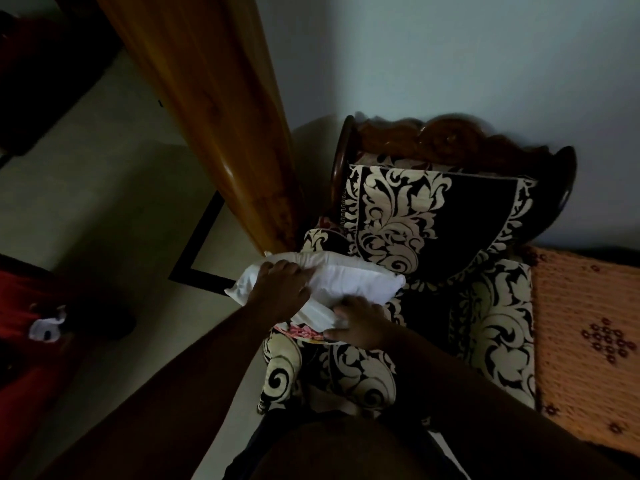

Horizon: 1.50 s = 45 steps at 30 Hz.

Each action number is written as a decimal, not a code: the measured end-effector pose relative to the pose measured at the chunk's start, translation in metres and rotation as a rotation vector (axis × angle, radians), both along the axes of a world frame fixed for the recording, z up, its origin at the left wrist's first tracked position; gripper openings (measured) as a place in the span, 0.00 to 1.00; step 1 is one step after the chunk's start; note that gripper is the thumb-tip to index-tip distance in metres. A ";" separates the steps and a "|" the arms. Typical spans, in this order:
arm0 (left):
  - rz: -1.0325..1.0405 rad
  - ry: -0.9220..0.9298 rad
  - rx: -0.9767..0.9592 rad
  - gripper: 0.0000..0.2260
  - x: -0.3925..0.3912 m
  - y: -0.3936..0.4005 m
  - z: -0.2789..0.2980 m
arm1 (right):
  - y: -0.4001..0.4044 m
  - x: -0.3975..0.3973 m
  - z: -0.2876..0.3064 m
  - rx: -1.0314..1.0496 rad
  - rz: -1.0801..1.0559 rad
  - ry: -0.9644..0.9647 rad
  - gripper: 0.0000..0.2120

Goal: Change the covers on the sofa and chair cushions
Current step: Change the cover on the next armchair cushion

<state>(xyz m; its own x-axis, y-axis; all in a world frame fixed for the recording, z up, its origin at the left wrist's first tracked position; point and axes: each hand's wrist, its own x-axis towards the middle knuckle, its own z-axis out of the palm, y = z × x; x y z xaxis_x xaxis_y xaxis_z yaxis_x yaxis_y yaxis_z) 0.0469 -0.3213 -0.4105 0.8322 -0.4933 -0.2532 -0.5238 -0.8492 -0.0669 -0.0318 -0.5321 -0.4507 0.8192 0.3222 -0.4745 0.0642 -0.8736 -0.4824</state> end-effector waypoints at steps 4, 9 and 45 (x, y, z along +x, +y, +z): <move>0.069 0.045 -0.148 0.26 -0.004 0.014 -0.003 | -0.018 0.006 0.023 0.380 -0.357 0.167 0.17; 0.087 0.006 -0.146 0.30 -0.016 0.026 -0.008 | -0.046 0.012 0.034 0.315 -0.409 -0.069 0.19; -0.037 0.734 -0.191 0.26 -0.031 -0.064 0.013 | -0.057 0.009 0.031 0.341 -0.111 0.036 0.07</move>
<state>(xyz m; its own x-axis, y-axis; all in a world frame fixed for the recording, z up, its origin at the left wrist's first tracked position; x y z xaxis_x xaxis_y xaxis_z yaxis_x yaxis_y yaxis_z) 0.0164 -0.3853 -0.3972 0.4647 -0.6088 -0.6429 -0.4054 -0.7918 0.4568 -0.0227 -0.5887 -0.4193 0.8428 0.3773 -0.3839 -0.0441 -0.6624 -0.7479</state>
